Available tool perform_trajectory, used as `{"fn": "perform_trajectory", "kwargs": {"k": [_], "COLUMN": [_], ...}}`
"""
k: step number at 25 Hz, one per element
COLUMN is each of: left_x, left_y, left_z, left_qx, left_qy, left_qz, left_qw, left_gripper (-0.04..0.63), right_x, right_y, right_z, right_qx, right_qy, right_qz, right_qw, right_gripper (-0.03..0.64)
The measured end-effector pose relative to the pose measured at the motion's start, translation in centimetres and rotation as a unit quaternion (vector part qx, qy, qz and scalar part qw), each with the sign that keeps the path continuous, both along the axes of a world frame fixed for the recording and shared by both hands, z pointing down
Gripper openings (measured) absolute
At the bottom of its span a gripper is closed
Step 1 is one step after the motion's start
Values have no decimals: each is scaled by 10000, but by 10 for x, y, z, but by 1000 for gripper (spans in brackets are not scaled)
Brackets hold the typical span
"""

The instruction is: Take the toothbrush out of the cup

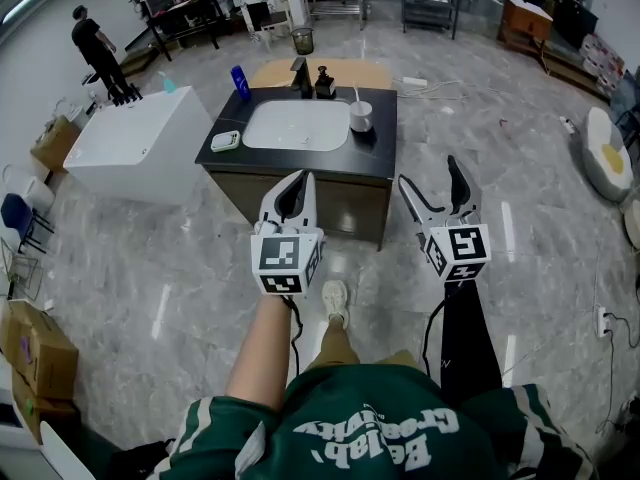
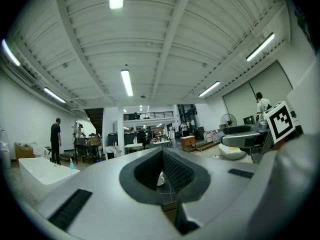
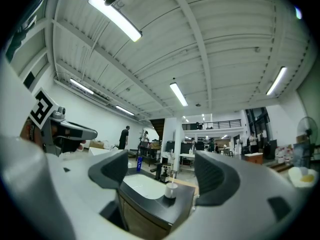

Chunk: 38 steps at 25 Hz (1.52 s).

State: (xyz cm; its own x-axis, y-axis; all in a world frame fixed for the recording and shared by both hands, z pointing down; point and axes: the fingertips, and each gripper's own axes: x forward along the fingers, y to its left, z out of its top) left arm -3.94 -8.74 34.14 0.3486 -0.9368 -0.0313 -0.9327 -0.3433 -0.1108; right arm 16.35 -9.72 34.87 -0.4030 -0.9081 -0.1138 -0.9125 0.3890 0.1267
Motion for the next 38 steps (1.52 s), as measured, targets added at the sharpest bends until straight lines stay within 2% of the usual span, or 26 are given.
{"fn": "perform_trajectory", "kwargs": {"k": [11, 17, 22, 32, 38], "left_x": [-26, -31, -29, -22, -5], "left_y": [-169, -261, -323, -399, -423], "left_z": [17, 16, 21, 48, 56], "left_qx": [-193, -169, -182, -350, -427], "left_qy": [18, 15, 5, 53, 55], "left_qz": [261, 578, 841, 1091, 1156], "left_qw": [9995, 9982, 9963, 9934, 9924], "left_gripper": [0, 0, 0, 0, 0], "right_x": [-39, -54, -70, -82, -78], "right_y": [-157, -243, -302, -371, -398], "right_z": [14, 18, 32, 68, 88], "right_qx": [-236, -409, -664, -1159, -1494], "right_qy": [83, 65, 95, 4, 90], "right_qz": [66, 182, 74, 5, -130], "right_qw": [9997, 9990, 9977, 9933, 9886], "right_gripper": [423, 426, 437, 460, 434]}}
